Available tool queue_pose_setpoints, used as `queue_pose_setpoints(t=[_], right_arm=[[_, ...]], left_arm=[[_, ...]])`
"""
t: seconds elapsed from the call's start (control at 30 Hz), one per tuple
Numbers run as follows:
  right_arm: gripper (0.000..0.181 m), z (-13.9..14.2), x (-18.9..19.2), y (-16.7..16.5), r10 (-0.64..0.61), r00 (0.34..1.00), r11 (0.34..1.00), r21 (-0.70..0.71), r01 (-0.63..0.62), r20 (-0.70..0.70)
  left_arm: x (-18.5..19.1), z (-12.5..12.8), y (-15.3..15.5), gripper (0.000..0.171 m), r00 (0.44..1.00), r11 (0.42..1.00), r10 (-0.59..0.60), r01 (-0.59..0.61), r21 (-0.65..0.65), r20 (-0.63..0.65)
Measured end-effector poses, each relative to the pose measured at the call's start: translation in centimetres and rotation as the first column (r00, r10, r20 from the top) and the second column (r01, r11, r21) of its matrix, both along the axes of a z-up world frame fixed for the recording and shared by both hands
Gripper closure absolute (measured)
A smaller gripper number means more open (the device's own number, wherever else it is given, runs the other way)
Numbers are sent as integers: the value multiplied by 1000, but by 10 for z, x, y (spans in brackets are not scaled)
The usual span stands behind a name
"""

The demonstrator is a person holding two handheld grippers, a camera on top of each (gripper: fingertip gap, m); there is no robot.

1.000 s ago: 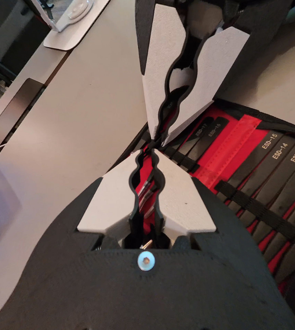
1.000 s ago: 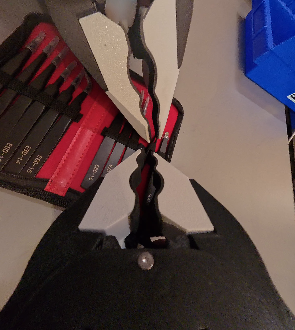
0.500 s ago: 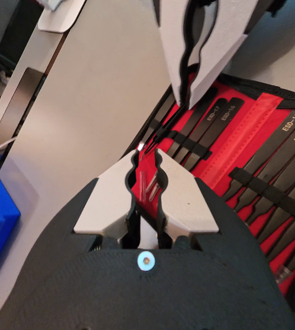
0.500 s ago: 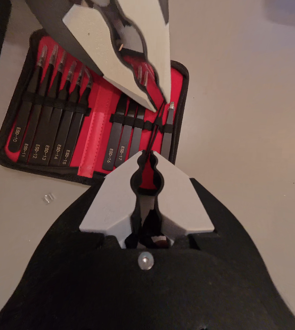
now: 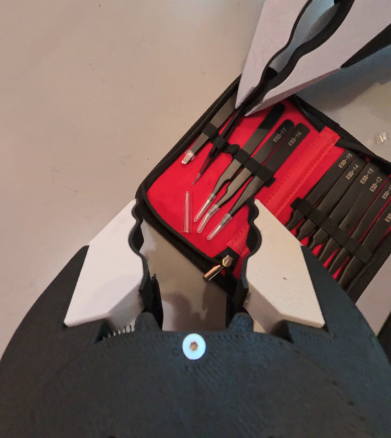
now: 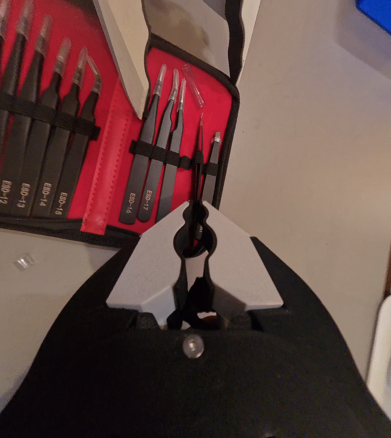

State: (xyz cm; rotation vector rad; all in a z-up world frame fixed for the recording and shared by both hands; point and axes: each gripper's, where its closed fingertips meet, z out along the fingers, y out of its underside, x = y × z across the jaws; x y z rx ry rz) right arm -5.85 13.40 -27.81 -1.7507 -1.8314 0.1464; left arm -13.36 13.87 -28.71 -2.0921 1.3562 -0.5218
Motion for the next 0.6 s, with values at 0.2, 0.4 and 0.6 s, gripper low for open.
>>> queue_pose_setpoints(t=[0.2,0.4,0.6], right_arm=[[181,-2,-3,0,-1,998,987,158,-8,56],[181,-3,-18,0,-16,993,910,412,-34,117],[180,-2,-18,2,-1,976,855,507,-111,216]], left_arm=[[1,0,0,85,1000,1000,11,-11,13,28],[2,0,0,84,998,999,24,-25,25,57],[1,1,1,84,998,999,21,-23,32,67]])
